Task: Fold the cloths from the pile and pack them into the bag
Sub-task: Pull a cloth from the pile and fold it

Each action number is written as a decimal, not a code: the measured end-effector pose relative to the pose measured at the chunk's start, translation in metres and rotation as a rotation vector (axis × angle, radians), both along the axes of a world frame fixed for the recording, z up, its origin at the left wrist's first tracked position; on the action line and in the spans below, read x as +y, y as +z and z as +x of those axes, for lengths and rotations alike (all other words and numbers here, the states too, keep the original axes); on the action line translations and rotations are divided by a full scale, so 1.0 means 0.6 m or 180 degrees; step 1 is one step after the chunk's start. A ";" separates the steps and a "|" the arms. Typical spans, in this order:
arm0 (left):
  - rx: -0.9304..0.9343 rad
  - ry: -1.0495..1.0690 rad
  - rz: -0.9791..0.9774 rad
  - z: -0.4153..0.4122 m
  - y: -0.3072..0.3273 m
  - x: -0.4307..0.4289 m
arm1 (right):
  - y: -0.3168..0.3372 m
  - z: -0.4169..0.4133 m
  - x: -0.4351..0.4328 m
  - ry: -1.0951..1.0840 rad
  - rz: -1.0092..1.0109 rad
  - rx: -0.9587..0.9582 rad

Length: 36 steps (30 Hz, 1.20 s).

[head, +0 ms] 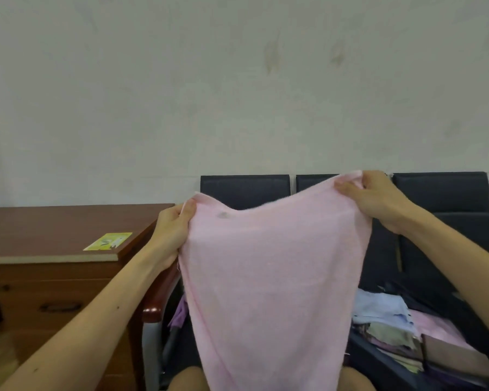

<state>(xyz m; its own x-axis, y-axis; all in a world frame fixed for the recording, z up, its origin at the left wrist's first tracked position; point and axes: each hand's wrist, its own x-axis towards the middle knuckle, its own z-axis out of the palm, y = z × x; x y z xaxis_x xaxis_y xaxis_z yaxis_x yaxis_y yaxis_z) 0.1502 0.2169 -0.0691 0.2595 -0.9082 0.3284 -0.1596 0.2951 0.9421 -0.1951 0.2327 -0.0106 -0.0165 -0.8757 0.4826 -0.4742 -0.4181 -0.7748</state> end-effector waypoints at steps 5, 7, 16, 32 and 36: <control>0.0135 0.0077 0.0095 0.018 -0.064 -0.011 | -0.060 0.008 0.000 -0.0328 -0.0065 -0.0545; 0.0368 0.0237 0.0292 0.010 -0.096 -0.014 | -0.094 0.019 0.005 -0.0375 -0.0080 -0.0522; 0.0071 0.0488 0.0468 -0.019 -0.230 0.042 | -0.216 0.048 0.026 -0.0654 0.0147 -0.0957; 0.0043 -0.0324 0.0208 -0.161 -0.270 0.135 | -0.340 0.166 0.110 0.0130 0.1025 -0.1421; -0.0097 -0.0631 -0.0047 -0.172 -0.275 0.144 | -0.339 0.172 0.118 0.0189 0.1047 -0.1451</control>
